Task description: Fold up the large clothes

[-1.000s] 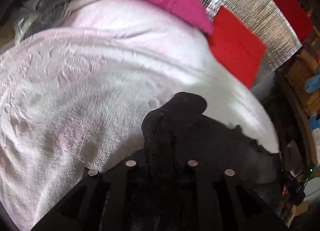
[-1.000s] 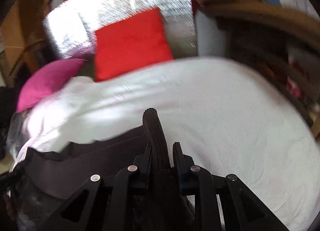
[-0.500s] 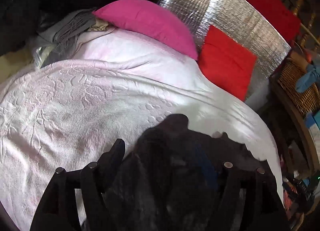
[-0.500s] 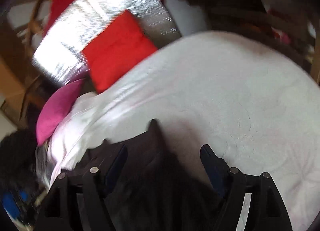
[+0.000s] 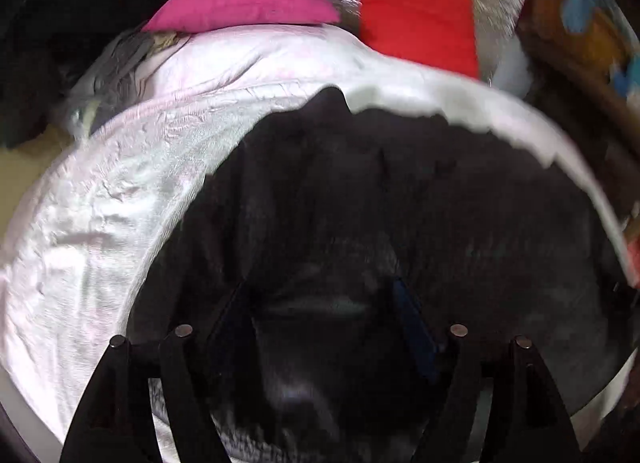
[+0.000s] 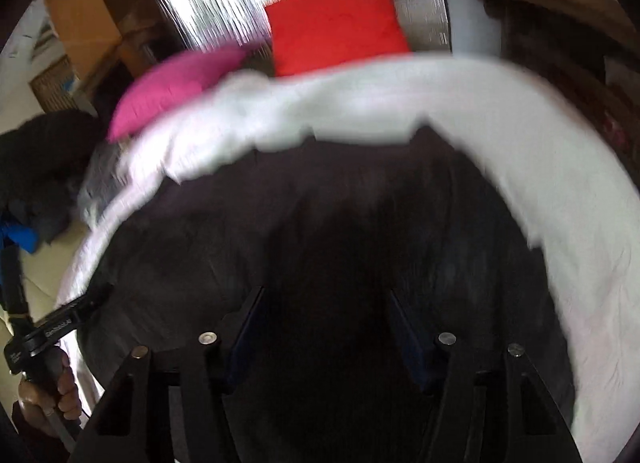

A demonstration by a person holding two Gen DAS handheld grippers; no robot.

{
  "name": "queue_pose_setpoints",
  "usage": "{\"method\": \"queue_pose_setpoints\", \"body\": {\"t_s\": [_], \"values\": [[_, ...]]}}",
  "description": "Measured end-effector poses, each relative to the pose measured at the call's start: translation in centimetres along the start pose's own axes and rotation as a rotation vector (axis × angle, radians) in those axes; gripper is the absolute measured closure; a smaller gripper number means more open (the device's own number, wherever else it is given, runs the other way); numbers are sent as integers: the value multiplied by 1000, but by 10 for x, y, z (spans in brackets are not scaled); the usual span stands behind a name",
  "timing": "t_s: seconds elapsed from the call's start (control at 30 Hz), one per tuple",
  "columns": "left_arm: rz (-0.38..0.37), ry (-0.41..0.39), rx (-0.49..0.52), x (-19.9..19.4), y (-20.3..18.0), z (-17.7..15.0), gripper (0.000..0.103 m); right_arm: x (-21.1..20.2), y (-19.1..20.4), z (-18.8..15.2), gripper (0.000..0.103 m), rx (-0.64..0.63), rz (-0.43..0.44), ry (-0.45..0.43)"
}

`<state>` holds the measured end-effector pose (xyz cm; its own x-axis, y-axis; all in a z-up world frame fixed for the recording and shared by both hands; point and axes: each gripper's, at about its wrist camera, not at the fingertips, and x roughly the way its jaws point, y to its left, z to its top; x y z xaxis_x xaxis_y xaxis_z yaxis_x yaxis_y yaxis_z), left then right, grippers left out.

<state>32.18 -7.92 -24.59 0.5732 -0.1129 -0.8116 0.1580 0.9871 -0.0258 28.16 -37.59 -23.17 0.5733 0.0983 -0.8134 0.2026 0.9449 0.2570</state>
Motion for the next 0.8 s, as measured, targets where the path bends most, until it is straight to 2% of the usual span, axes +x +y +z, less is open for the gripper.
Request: {"method": "queue_pose_setpoints", "body": {"t_s": [0.03, 0.1, 0.17, 0.27, 0.3, 0.37, 0.43, 0.5, 0.53, 0.6, 0.63, 0.73, 0.8], "values": [[37, -4, 49, 1, -7, -6, 26, -2, 0, -7, 39, -17, -11, -11], [72, -8, 85, -1, -13, -14, 26, -9, 0, -14, 39, -42, -29, -11], [47, -4, 44, -7, -7, -15, 26, -18, -2, -22, 39, -22, -11, -14], [-60, -19, -46, -23, 10, -14, 26, -39, -10, -27, 39, 18, 25, -46], [-75, -38, -58, -30, 14, -14, 26, -44, -13, -29, 39, 30, 30, -66], [-48, -98, -65, -44, 22, -13, 26, -64, -26, -32, 39, 61, 15, -137], [-10, -142, -68, -54, 29, -14, 25, -74, -42, -35, 39, 108, 2, -172], [-7, -141, -65, -54, 34, -15, 20, -73, -58, -34, 39, 165, 29, -153], [1, -104, -58, -46, 35, -16, 20, -68, -66, -28, 39, 177, 33, -128], [23, 25, -38, -17, 35, -22, 18, -49, -71, -28, 39, 189, 32, -47], [24, 52, -28, -7, 34, -24, 17, -36, -71, -29, 39, 186, 31, 4], [33, 25, 1, -13, 31, -22, 15, -33, -62, -28, 38, 137, 6, 22], [-2, 12, 1, -18, 36, -18, 15, -39, -64, -25, 38, 155, 25, 20]]}}
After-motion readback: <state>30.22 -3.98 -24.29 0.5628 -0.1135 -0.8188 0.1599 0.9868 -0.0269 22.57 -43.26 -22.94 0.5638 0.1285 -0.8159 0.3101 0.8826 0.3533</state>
